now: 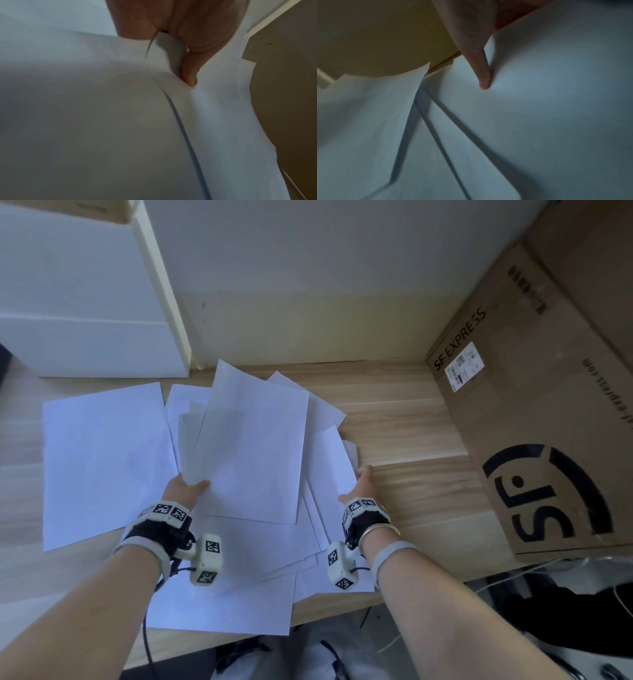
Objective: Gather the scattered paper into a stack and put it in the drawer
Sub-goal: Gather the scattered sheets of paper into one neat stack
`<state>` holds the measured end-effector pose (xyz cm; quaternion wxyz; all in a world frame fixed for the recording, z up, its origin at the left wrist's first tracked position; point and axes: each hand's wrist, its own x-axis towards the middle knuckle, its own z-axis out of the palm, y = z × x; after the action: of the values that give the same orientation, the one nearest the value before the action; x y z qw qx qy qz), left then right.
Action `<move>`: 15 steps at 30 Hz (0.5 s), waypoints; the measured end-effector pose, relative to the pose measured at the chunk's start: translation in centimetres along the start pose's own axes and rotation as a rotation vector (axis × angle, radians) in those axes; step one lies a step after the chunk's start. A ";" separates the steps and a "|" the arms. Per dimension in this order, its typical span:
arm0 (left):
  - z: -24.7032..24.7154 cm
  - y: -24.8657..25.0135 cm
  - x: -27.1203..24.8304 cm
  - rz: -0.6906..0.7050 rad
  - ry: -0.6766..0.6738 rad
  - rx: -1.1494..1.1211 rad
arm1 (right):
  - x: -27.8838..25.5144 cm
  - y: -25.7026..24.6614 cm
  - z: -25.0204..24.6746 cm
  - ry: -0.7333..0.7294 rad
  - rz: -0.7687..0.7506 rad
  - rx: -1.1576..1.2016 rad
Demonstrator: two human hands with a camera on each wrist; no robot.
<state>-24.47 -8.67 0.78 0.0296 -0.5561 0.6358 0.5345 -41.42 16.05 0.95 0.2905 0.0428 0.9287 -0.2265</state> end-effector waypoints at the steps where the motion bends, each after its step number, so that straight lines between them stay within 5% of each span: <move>1: 0.0 0.1 0.0 0.001 -0.003 0.002 | 0.2 0.1 -0.4 0.004 0.015 0.058; 15: 1.4 1.9 -0.4 0.028 -0.077 0.096 | 4.0 0.4 -13.9 0.346 -0.055 0.137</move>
<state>-26.53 -7.76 1.66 0.0733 -0.5242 0.6666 0.5248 -51.92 22.41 8.70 0.1163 0.0754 0.9481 -0.2863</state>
